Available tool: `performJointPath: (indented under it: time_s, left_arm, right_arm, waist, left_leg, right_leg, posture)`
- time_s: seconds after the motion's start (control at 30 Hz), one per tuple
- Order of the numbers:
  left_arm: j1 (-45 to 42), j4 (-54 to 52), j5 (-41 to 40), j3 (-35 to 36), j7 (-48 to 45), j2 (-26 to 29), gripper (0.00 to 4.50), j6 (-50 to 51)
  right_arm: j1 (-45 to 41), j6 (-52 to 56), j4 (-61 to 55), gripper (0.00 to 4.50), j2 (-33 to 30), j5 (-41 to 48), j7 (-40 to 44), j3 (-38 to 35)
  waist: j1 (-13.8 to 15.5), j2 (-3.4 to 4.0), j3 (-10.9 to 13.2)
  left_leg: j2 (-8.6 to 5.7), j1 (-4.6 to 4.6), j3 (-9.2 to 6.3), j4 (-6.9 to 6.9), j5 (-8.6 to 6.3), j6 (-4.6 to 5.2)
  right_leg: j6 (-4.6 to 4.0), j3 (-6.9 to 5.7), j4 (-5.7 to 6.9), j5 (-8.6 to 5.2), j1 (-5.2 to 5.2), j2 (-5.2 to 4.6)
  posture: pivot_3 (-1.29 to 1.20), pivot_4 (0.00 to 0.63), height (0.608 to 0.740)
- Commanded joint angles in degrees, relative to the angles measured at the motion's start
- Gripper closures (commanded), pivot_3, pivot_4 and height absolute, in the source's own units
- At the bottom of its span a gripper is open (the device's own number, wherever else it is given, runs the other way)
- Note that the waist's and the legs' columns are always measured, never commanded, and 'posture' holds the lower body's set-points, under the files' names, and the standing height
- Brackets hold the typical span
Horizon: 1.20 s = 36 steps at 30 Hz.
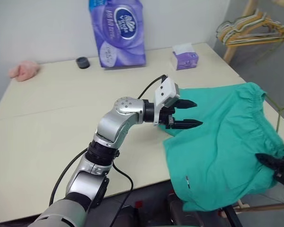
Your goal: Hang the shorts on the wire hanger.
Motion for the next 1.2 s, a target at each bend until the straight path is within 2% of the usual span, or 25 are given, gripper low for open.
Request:
performJointPath:
  time_s: [0.03,0.13,0.23,0.37,0.53,0.67,0.87,1.1,1.2]
  left_arm:
    - [-2.0,-1.9,-0.4,-1.7,1.8,-3.2,1.17,-1.9]
    - [-3.8,-0.2,0.0,-2.3,4.5,-7.5,1.17,-2.9]
    - [-4.4,0.2,0.1,-2.4,5.3,-8.4,1.17,-3.1]
    - [-6.7,1.2,0.4,-2.2,7.4,-10.6,1.17,-4.0]
    - [-9.3,2.4,0.3,-2.2,9.3,-12.6,1.17,-4.0]
    - [-13.7,5.3,-0.5,-0.8,11.9,-15.9,1.17,-3.4]
    - [-17.1,8.7,1.4,-1.7,11.2,-17.5,1.17,-9.7]
    - [-18.2,10.6,2.8,-2.5,9.9,-17.9,1.17,-13.9]
    - [-18.5,11.1,3.2,-2.6,10.0,-18.3,1.17,-14.6]
  right_arm:
    - [1.8,-14.6,-3.3,4.50,-1.1,5.4,-9.4,2.0]
    - [-1.6,-19.2,-1.1,4.50,-4.3,5.4,-17.4,2.4]
    - [-5.3,-20.6,1.1,4.50,-7.2,5.4,-21.4,2.9]
    - [-12.8,-19.6,9.1,4.50,-14.2,5.4,-24.1,2.4]
    - [-16.0,-16.8,18.3,4.50,-19.7,4.2,-23.6,2.1]
    - [-20.2,-15.1,26.6,4.50,-23.4,-0.3,-19.8,3.6]
    - [-26.6,-11.1,39.3,4.50,-27.3,-9.8,-10.5,6.9]
    - [-34.6,-5.6,55.6,4.50,-30.1,-22.5,1.7,11.7]
    - [-37.7,-1.6,57.2,4.50,-29.1,-24.5,3.3,12.2]
  waist:
    - [-0.9,-0.28,0.2]
    - [-1.8,-0.33,0.3]
    - [-2.3,-0.34,0.4]
    - [-2.4,-0.25,0.6]
    - [-1.7,-0.29,0.8]
    - [-1.7,-0.32,0.9]
    - [-1.8,-0.28,1.1]
    - [-1.8,0.07,1.3]
    - [-1.7,0.11,1.4]
  left_leg:
    - [0.10,-0.02,0.04,0.03,0.00,0.00]
    - [0.11,-0.04,0.16,0.05,0.00,0.00]
    - [0.10,-0.04,0.40,0.02,-0.05,0.08]
    - [0.18,-0.05,0.49,-0.04,-0.07,0.11]
    - [0.17,-0.07,0.76,-0.03,-0.18,0.31]
    - [0.15,-0.08,1.08,-0.01,-0.31,0.53]
    - [0.11,0.00,1.39,-0.02,-0.40,0.67]
    - [0.14,0.11,1.55,-0.03,-0.40,0.68]
    - [0.13,0.12,1.64,-0.03,-0.43,0.73]
  right_leg:
    - [0.02,0.03,-0.05,0.01,0.00,0.09]
    - [0.10,0.09,-0.16,0.04,0.00,0.11]
    - [0.16,0.17,-0.39,0.08,-0.01,0.13]
    - [0.17,0.29,-0.52,0.09,-0.01,0.22]
    - [0.25,0.88,-0.72,0.14,-0.01,0.34]
    - [0.41,1.23,-0.84,0.15,-0.03,0.34]
    - [0.57,1.56,-0.89,0.16,-0.05,0.33]
    - [0.59,1.64,-0.85,0.17,-0.05,0.35]
    - [0.63,1.67,-0.86,0.18,-0.05,0.35]
  posture:
    - [-0.41,0.203,0.740]
    - [-0.41,0.198,0.740]
    - [-0.41,0.200,0.740]
    - [-0.40,0.200,0.740]
    - [-0.39,0.203,0.740]
    - [-0.38,0.204,0.740]
    - [-0.36,0.211,0.740]
    - [-0.35,0.217,0.740]
    - [-0.34,0.220,0.740]
